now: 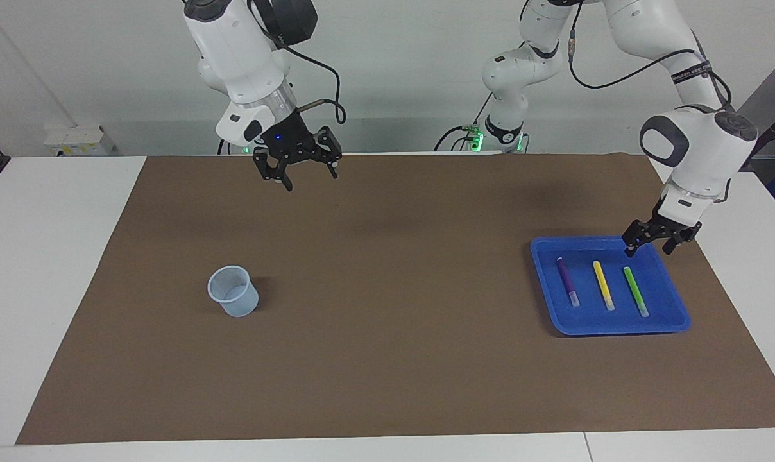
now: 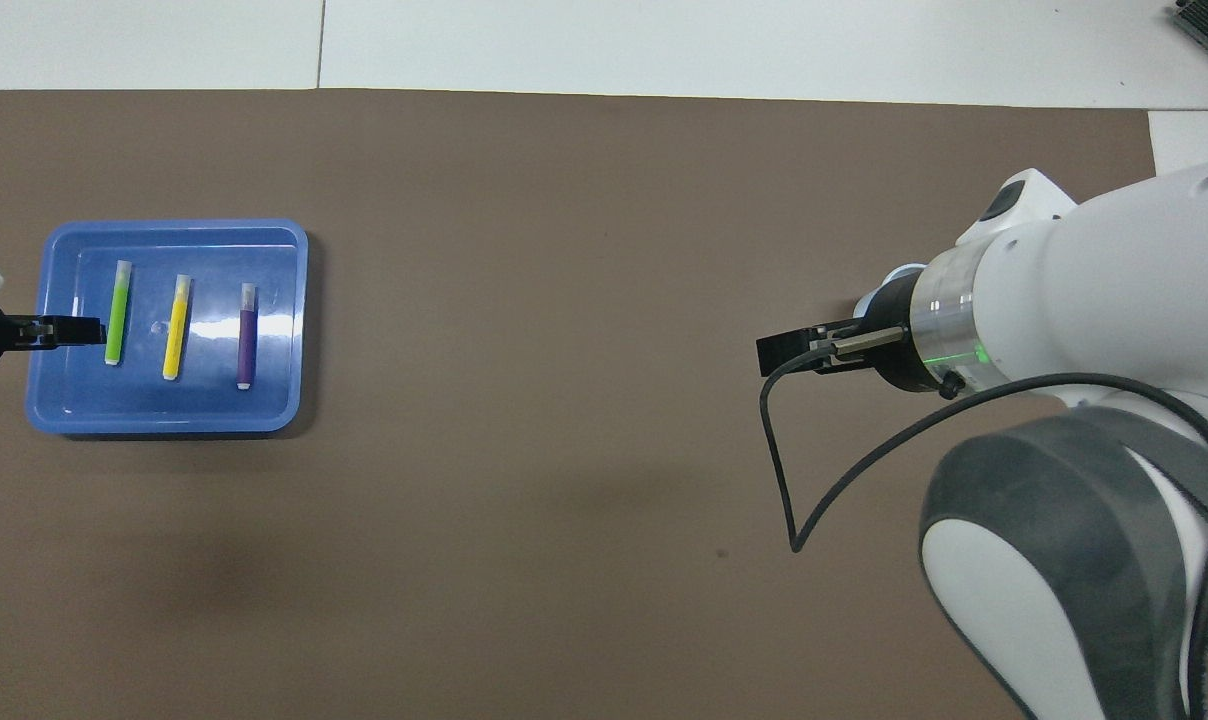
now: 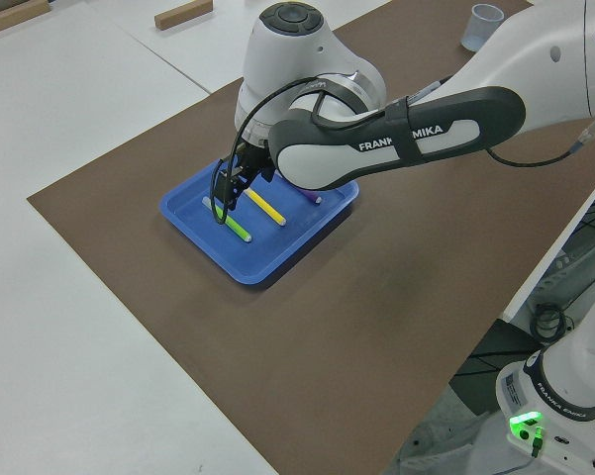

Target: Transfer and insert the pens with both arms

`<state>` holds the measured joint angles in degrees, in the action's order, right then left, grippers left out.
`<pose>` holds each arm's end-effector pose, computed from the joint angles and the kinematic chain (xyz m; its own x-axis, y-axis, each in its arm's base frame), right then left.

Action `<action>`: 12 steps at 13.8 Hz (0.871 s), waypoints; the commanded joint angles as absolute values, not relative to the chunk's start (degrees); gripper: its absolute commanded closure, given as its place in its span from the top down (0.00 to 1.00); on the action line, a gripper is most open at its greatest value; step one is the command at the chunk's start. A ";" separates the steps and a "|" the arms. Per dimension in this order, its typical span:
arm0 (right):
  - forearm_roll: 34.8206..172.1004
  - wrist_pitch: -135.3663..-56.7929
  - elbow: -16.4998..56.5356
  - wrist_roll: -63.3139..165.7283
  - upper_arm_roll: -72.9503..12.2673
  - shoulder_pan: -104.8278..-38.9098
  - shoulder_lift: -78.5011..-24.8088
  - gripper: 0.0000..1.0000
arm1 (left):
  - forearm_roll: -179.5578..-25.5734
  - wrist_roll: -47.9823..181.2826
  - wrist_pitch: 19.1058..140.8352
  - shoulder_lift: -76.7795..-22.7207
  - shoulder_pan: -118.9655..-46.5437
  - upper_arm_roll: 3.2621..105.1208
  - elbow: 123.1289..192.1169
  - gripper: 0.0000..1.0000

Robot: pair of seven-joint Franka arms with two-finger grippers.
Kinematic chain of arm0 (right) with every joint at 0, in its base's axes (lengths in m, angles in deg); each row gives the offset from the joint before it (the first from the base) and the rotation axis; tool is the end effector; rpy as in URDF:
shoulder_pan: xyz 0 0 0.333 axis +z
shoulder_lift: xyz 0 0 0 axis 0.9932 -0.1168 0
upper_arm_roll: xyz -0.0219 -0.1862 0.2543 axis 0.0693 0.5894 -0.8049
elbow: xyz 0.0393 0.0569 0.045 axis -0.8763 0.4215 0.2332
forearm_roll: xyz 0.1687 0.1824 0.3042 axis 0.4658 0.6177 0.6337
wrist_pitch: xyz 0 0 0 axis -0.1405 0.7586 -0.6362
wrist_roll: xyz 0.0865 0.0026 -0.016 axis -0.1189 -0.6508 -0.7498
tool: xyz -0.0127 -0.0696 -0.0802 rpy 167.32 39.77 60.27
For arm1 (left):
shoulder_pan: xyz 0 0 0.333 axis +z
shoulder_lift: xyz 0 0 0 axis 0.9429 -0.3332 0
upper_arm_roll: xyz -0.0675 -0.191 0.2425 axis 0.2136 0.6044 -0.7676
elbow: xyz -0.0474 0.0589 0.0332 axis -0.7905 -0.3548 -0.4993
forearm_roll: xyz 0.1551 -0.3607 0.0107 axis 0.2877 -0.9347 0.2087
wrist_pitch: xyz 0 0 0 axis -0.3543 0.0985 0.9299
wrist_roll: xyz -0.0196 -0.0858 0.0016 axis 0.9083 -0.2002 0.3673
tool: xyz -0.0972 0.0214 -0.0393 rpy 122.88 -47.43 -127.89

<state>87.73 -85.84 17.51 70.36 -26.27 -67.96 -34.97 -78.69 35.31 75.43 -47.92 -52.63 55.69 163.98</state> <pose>0.5330 0.1990 0.5764 0.9958 0.0593 0.0697 0.0761 -0.9599 -0.2700 0.5806 0.1390 0.4009 0.9836 -0.0286 0.1778 -0.0257 -0.9995 -0.0188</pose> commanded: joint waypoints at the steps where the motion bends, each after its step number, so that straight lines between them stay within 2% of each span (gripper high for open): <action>1: 90.61 -88.87 19.89 74.13 -26.13 -66.26 -35.25 1.00 | -77.87 34.51 77.02 -48.74 -52.87 55.82 162.95 1.00; 6: 93.69 -90.89 19.89 82.40 -26.13 -64.31 -35.87 1.00 | -77.87 34.33 78.78 -49.62 -53.49 55.91 163.12 1.00; 12: 98.27 -90.98 20.85 87.33 -26.13 -64.05 -36.31 1.00 | -77.87 33.28 81.76 -53.56 -52.70 55.82 163.74 0.99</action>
